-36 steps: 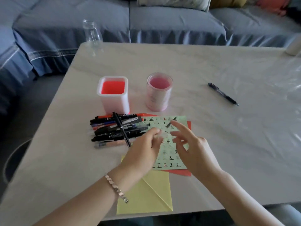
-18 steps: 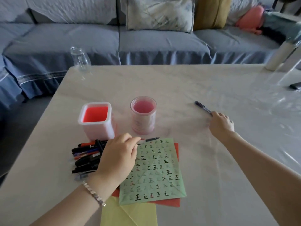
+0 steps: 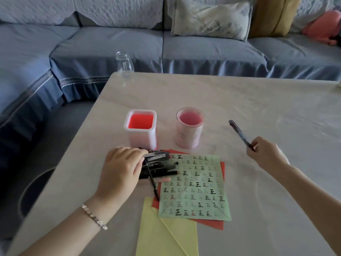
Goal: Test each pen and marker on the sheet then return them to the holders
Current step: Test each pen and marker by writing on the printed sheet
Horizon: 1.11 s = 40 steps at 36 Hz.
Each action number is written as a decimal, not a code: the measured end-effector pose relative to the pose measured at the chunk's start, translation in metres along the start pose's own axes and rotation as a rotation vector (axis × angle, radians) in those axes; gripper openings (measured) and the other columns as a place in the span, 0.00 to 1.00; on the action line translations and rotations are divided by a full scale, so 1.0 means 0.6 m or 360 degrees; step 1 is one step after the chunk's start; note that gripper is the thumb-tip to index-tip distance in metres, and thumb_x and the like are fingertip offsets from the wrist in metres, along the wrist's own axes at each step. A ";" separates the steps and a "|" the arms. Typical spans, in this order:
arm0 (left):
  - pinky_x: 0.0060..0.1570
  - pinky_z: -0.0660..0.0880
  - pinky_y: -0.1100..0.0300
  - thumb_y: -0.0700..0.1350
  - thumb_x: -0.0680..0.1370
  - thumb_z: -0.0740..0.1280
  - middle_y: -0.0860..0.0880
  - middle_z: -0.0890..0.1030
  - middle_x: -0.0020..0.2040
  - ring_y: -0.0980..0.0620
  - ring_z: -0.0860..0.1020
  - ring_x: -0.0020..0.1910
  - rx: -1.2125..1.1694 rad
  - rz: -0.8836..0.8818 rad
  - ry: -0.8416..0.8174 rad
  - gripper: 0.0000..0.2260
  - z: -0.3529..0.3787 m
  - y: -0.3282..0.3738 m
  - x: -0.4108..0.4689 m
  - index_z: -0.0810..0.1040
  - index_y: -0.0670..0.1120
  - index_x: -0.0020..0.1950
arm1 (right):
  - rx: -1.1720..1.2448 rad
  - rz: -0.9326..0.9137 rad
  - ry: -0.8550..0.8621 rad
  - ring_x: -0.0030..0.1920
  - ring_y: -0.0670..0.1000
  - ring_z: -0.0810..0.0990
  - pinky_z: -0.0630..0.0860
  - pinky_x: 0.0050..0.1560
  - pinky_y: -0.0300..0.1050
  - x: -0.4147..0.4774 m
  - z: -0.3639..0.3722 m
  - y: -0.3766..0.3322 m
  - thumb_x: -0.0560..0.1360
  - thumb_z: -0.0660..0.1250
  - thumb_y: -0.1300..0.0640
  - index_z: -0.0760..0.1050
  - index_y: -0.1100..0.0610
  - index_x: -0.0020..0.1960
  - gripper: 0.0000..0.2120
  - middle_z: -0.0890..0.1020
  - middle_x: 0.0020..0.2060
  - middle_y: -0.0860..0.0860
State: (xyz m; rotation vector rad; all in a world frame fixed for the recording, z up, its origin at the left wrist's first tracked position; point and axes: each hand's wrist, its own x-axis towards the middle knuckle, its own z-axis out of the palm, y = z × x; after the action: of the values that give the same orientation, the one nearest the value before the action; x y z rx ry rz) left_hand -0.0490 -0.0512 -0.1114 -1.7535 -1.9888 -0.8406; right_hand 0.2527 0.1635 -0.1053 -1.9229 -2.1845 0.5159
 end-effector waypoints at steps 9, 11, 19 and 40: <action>0.48 0.65 0.55 0.45 0.75 0.57 0.50 0.81 0.38 0.44 0.78 0.38 0.0079 -0.0322 -0.0030 0.12 -0.006 -0.089 -0.034 0.80 0.44 0.45 | 0.0305 -0.0395 -0.0219 0.27 0.49 0.67 0.65 0.29 0.43 -0.174 -0.010 -0.102 0.69 0.66 0.58 0.70 0.48 0.37 0.07 0.71 0.26 0.48; 0.46 0.66 0.55 0.43 0.75 0.59 0.49 0.81 0.39 0.43 0.78 0.38 0.0062 -0.0425 -0.0027 0.10 -0.003 -0.091 -0.039 0.80 0.43 0.46 | 0.0305 -0.0440 -0.0222 0.26 0.47 0.65 0.63 0.28 0.41 -0.193 -0.006 -0.110 0.69 0.65 0.60 0.71 0.50 0.36 0.07 0.70 0.26 0.48; 0.43 0.65 0.55 0.38 0.72 0.64 0.50 0.80 0.38 0.44 0.77 0.37 0.0060 -0.0468 -0.0184 0.06 0.007 -0.091 -0.036 0.80 0.45 0.44 | 0.0381 -0.0536 -0.0158 0.27 0.46 0.64 0.62 0.28 0.38 -0.224 0.009 -0.124 0.75 0.61 0.58 0.61 0.54 0.30 0.16 0.66 0.26 0.47; 0.63 0.63 0.53 0.45 0.73 0.58 0.51 0.81 0.56 0.53 0.70 0.61 -0.0206 0.0564 -0.0579 0.11 0.033 -0.057 -0.025 0.80 0.49 0.44 | 0.0468 -0.0374 -0.0144 0.25 0.48 0.63 0.62 0.25 0.36 -0.247 0.006 -0.141 0.74 0.62 0.57 0.69 0.61 0.34 0.12 0.76 0.30 0.58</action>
State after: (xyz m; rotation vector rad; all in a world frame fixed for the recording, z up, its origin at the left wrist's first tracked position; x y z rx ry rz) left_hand -0.0777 -0.0517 -0.1424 -2.3845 -1.7687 -0.5732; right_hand 0.1949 0.0083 -0.0636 -1.4987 -2.2027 0.8405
